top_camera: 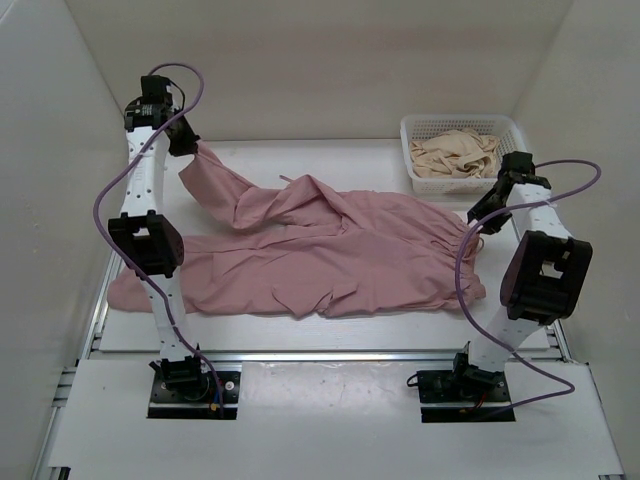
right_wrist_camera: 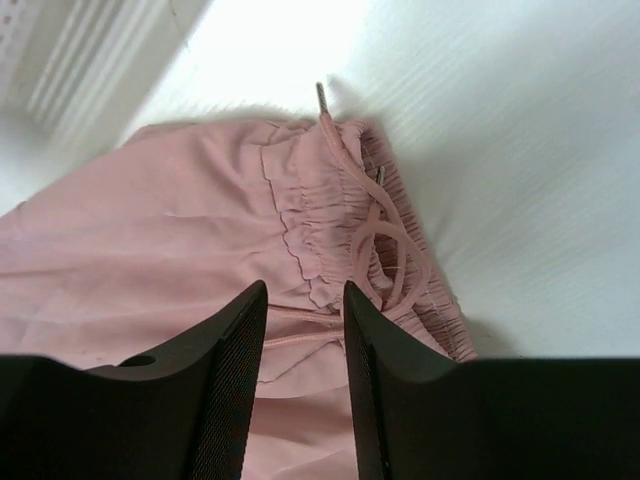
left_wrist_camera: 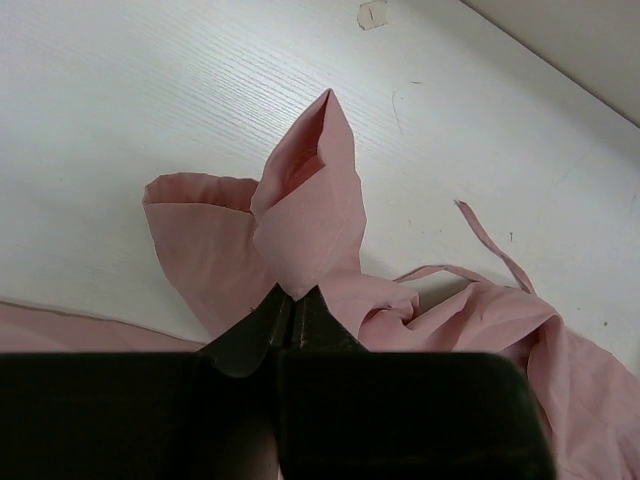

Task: Fold and stack the trousers
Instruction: Flatten the trousers out

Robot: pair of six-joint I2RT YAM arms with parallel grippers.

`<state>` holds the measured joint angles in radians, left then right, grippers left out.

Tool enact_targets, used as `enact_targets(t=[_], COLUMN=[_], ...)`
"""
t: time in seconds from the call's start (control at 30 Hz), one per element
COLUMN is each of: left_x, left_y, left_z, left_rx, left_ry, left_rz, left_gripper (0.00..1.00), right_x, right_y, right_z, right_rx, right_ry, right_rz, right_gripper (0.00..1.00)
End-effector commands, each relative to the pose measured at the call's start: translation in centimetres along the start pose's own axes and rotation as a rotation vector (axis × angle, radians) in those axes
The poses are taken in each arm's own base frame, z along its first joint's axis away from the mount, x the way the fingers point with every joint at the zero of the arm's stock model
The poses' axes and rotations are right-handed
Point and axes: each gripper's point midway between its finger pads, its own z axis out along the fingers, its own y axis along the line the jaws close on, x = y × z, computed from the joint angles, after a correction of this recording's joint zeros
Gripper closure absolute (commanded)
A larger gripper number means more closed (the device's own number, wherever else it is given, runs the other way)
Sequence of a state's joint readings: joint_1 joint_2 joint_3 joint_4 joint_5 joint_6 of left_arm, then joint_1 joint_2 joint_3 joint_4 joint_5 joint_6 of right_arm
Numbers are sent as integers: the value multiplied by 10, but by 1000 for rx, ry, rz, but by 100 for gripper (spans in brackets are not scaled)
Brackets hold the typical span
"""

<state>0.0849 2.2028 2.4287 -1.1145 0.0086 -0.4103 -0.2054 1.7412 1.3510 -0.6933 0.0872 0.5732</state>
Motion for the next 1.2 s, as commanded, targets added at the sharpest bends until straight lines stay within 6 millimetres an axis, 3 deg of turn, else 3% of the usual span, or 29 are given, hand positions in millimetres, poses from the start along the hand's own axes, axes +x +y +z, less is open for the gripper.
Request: enact_targets(t=[0.0,0.17,0.23,0.33,0.4,0.43,0.47,0.53,0.73,0.83,0.87,0.93,0.97,1.0,1.17], left_x=[-14,-13,-15,-10,-10,-10,-10,-12,-12,-11,-11,-14,-14,-18,-36], left_y=[-12,-12,-13,-11,-9,-8,-8,-9,-9,-11,-10,-6,-6,-2,25], left_z=[-31,-33,-33,-29,-31,-31,-31,-30,-30,-31,-30,-30,-30,-35,-55], left_rx=[46,46,50,42,33,33,33,37,37,45,45,39,39,36,6], left_ry=[-63,-63,-71,-54,-56,-56,-56,-65,-65,-61,-62,-64,-64,-75,-117], left_rz=[16,16,16,16,15,25,25,25,25,25,34,28,28,20,-23], left_gripper=[90,90,90,90,90,90,90,90,90,90,90,90,90,90,90], right_x=[-4,-1,-4,-10,-13,-13,-14,-13,-7,-3,2,9,9,4,-6], right_y=[4,0,2,16,26,29,33,35,31,20,14,6,6,5,-7], right_z=[-5,-3,1,9,15,18,21,32,63,75,81,81,81,77,47], right_rx=[1,10,11,-25,-38,-44,-50,-40,20,83,106,136,136,141,169], right_ry=[19,14,16,33,44,55,62,92,134,139,150,152,152,130,33], right_rz=[17,17,17,40,53,78,92,125,178,195,194,200,200,199,196], right_gripper=[58,58,63,63,53,39,33,26,26,35,51,67,88,99,100])
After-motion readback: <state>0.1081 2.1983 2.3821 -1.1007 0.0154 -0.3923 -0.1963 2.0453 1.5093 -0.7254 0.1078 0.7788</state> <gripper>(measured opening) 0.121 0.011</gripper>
